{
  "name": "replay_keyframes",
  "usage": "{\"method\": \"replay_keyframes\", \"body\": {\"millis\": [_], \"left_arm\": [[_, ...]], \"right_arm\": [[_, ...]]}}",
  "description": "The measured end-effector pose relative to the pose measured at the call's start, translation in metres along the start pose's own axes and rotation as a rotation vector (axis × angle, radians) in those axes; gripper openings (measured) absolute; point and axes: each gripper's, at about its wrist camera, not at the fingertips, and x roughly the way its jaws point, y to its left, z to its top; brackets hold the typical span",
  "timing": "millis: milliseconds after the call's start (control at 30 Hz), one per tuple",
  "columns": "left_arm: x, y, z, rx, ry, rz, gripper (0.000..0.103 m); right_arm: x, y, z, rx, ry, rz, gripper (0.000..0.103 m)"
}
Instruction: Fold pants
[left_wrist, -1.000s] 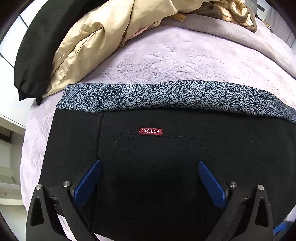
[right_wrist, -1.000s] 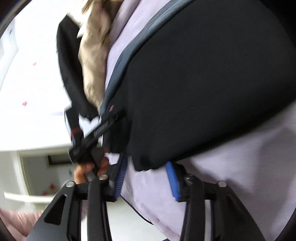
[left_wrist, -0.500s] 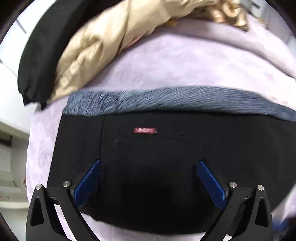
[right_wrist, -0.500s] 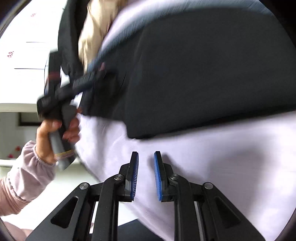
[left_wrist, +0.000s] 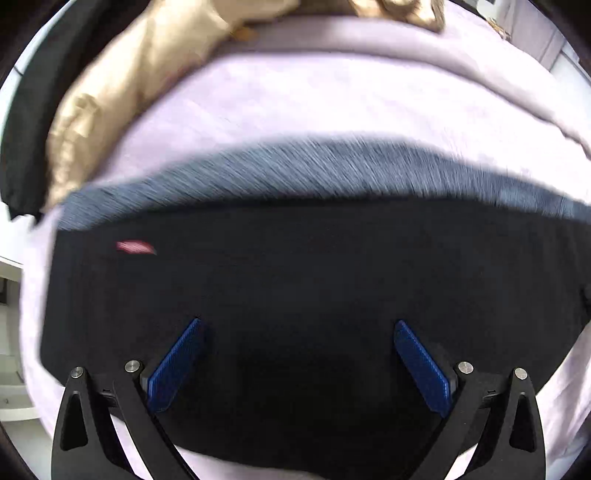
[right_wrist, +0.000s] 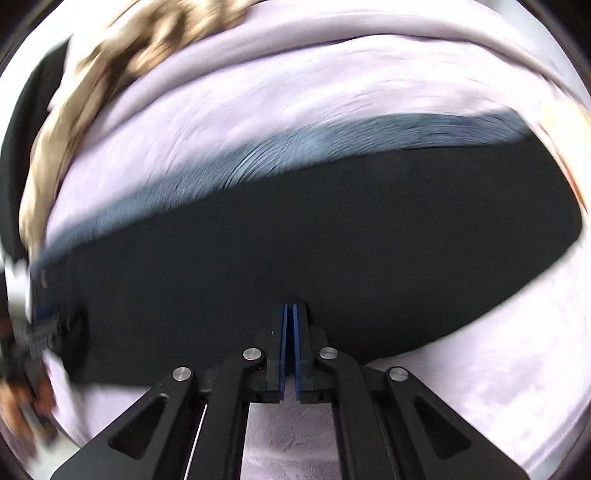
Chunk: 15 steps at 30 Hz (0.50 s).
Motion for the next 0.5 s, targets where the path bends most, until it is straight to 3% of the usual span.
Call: {"method": "replay_keyframes", "body": {"millis": [67, 133, 300, 400, 500], "left_arm": [[-0.014, 0.013, 0.010, -0.016, -0.034, -0.052, 0.103], [-0.019, 0.020, 0.025, -0.034, -0.056, -0.082, 0.103], [0.006, 0.018, 0.057, -0.067, -0.121, 0.028, 0.103], [0.038, 0.029, 0.063, -0.109, -0.085, 0.124, 0.103], [0.049, 0.054, 0.068, -0.167, -0.056, 0.133, 0.103]], "right_arm": [[-0.010, 0.005, 0.012, 0.009, 0.000, 0.106, 0.011], [-0.011, 0.032, 0.021, -0.063, 0.008, 0.184, 0.013], [0.030, 0.118, 0.051, -0.211, 0.070, 0.301, 0.013], [0.063, 0.150, 0.053, -0.234, 0.119, 0.312, 0.013], [0.083, 0.161, 0.061, -0.246, 0.071, 0.209, 0.005]]}}
